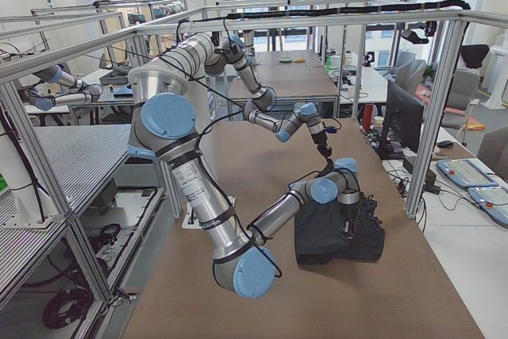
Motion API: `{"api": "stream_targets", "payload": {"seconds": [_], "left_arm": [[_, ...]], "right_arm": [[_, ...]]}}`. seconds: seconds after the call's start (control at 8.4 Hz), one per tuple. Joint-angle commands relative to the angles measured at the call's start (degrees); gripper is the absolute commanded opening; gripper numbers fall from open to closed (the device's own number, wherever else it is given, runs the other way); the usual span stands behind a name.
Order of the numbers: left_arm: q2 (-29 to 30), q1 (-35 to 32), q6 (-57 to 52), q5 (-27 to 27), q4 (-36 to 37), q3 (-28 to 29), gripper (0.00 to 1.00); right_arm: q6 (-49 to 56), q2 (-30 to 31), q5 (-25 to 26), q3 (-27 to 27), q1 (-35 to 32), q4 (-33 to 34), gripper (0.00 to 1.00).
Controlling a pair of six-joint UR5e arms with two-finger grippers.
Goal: Fold clothes
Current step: 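Lift the hem with both grippers and fold it toward the collar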
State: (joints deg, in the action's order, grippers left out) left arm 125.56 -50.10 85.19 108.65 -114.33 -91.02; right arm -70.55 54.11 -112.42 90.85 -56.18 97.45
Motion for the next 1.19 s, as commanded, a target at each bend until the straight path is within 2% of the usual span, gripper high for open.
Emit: {"api": "stream_targets", "payload": {"seconds": [0.0,0.12,0.36,0.6,0.83,0.95,1.07], "left_arm": [[1.88,-0.78,-1.16,-0.02,-7.90,9.07,0.00],[1.97,-1.14,-1.77,-0.11,-10.02,11.46,0.00],[4.33,-1.75,-2.39,-0.11,-11.79,16.46,0.00],[4.69,-3.77,-5.19,-0.02,-14.51,20.69,0.00],[4.78,-4.83,-6.61,-0.02,-19.93,26.05,0.11],[4.78,-4.74,-6.70,-0.02,-20.23,26.59,0.40],[4.87,-4.66,-6.70,-0.45,-20.32,27.03,0.74]], "right_arm": [[0.06,-4.34,0.01,-6.09,0.11,-0.42,0.00],[0.15,-5.32,0.01,-8.47,0.19,-0.51,0.00],[-0.03,-5.25,0.10,-13.82,0.20,-8.89,0.00],[-0.29,-5.42,0.28,-15.70,0.02,-11.67,0.01],[-1.17,-7.34,1.06,-18.93,-1.03,-14.37,0.09],[-1.17,-9.97,1.76,-21.83,-1.04,-14.74,0.39],[-1.26,-12.69,3.51,-24.12,-0.86,-15.01,0.55]]}}
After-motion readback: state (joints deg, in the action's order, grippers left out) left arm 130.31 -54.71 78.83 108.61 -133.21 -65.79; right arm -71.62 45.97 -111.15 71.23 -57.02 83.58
